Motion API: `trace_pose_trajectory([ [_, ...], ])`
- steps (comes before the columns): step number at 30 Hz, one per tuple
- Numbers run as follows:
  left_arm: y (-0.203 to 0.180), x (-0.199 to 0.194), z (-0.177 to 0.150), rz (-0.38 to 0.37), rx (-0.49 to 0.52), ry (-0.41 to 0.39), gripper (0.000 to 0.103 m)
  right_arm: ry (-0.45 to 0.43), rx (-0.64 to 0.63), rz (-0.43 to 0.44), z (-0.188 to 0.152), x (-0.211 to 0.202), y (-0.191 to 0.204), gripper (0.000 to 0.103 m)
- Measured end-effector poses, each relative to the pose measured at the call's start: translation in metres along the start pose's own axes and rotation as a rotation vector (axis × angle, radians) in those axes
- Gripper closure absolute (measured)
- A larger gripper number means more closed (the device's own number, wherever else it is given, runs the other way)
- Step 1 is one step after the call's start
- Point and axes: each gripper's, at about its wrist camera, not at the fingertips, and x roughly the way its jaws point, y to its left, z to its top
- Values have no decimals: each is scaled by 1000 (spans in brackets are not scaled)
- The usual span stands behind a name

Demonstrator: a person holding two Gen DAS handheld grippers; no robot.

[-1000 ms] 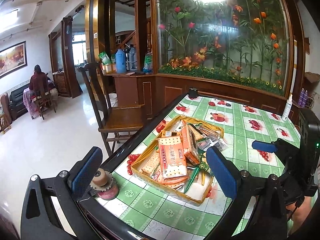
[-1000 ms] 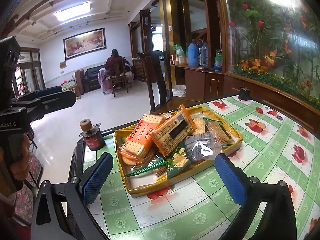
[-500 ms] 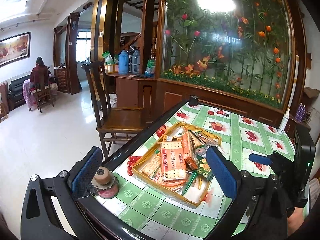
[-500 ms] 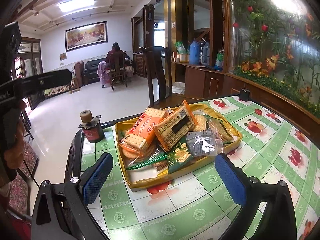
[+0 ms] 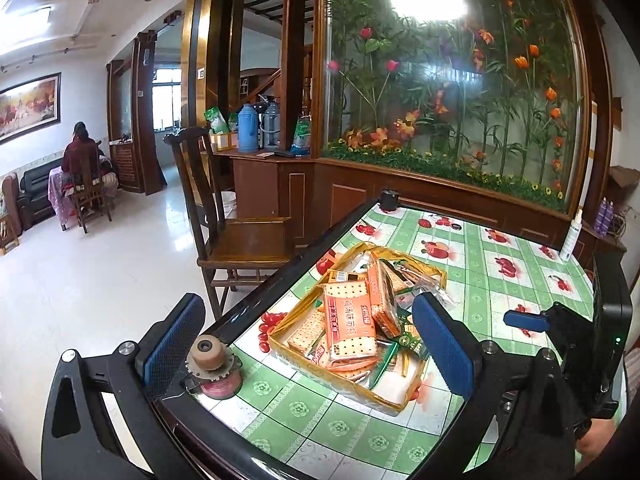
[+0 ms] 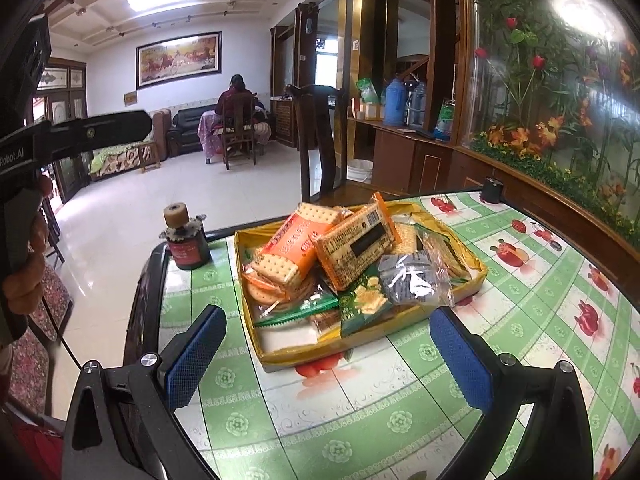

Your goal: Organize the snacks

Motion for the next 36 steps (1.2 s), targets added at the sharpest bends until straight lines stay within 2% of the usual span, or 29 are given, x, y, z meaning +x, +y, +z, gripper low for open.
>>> trace_pose_trajectory([
  [8,-23,8,-5,-30,38,37,0,22,27,-39,-19,-12,-12,0],
  [12,-52,16,-12,-67,88,63,0,48,48,-98,-37,-27,-22,0],
  [17,-98,28,-25,-150,164,117,0,76,139,-166,-64,-51,-49,0],
  [20,-125,34,-33,-190,202,129,0,100,191,-229,-83,-67,-64,0],
  [24,-174,50,-48,-275,271,189,0,222,299,-427,-121,-87,-96,0],
  [26,-203,58,-58,-333,309,233,0,260,351,-490,-136,-95,-109,0],
  [31,-259,70,-81,-396,400,299,0,305,487,-573,-172,-117,-136,0],
  [36,-280,84,-98,-407,435,357,0,350,564,-636,-194,-126,-152,0],
])
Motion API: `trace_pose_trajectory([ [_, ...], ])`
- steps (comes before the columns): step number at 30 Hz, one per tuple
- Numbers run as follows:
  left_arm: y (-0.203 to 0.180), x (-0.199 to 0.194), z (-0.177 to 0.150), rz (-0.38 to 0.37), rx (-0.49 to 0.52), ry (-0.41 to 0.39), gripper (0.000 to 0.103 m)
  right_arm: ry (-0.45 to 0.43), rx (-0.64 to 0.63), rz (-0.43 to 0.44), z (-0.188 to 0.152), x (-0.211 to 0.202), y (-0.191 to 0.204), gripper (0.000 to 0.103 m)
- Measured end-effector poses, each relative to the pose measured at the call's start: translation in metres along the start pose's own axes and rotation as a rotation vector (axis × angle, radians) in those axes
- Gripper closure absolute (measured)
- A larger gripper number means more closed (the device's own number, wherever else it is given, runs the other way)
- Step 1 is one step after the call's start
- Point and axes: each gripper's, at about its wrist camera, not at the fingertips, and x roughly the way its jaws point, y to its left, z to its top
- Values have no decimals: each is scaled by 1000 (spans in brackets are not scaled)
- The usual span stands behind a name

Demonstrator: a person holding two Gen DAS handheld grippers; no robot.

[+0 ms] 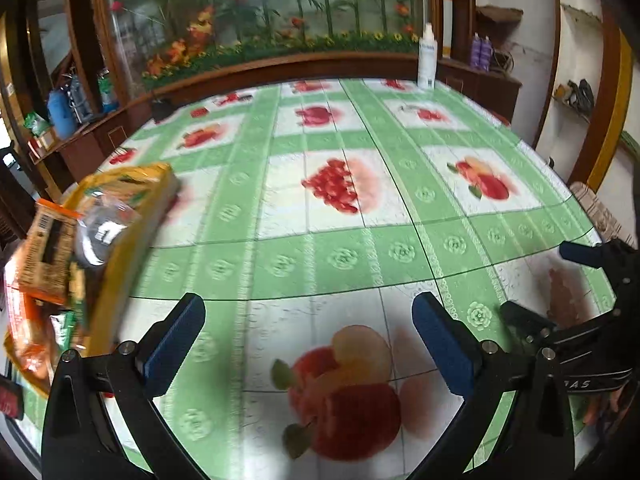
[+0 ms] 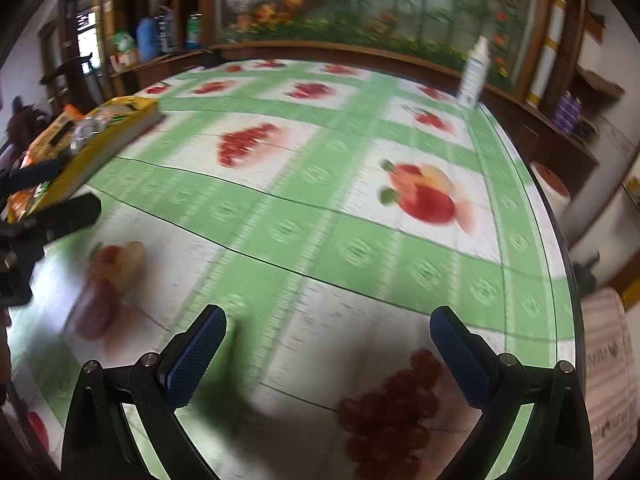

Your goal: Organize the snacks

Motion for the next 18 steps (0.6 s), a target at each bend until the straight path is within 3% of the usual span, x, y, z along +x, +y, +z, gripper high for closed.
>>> trace_pose_trajectory([
  [6,-7,33,-5,-21,-5,99,0,42,46,-61,-3,7,-11,0],
  [18,1,9,0,16,-19,7,0,31,58,-44,-2,9,-8,0],
])
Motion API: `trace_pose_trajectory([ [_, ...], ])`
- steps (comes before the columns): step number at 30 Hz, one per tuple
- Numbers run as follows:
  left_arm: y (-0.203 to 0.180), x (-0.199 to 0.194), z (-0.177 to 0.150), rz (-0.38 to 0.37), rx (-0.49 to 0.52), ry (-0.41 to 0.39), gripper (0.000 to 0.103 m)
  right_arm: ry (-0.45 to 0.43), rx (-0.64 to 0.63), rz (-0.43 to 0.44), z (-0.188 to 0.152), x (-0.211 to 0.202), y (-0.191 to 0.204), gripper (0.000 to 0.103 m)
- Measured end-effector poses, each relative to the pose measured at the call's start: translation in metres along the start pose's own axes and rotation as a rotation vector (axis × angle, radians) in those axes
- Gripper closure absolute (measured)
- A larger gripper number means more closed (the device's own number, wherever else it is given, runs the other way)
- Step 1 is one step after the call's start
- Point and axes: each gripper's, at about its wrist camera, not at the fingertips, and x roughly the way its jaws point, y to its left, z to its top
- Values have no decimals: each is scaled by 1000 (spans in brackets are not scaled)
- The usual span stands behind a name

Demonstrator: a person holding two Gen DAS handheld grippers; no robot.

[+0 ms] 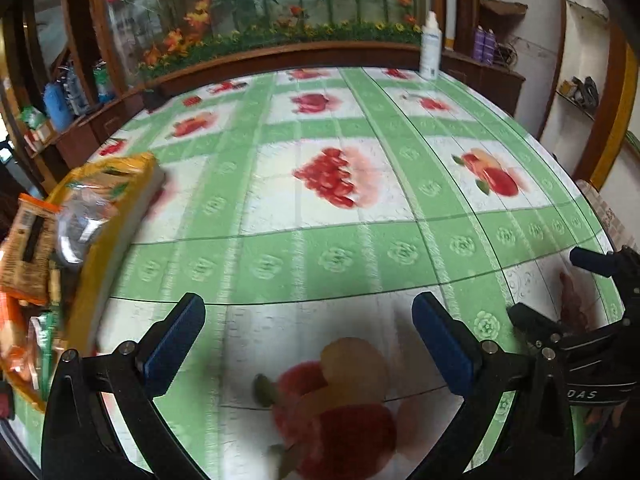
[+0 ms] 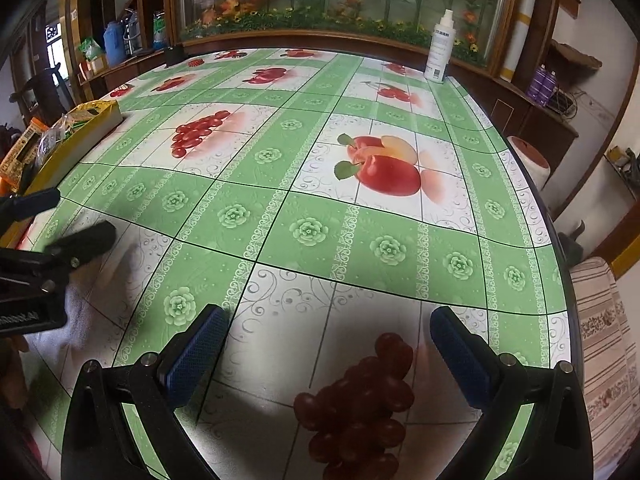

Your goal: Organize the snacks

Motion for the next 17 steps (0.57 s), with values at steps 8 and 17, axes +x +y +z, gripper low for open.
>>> trace_pose_trajectory([
  [8,110,-50,1,154,-237,-117,0,-60,-87,96,16,-5,40,0],
  [17,231,-113,-20,360,-449,-247,1,-111,-189,176,33,-12,87,0],
])
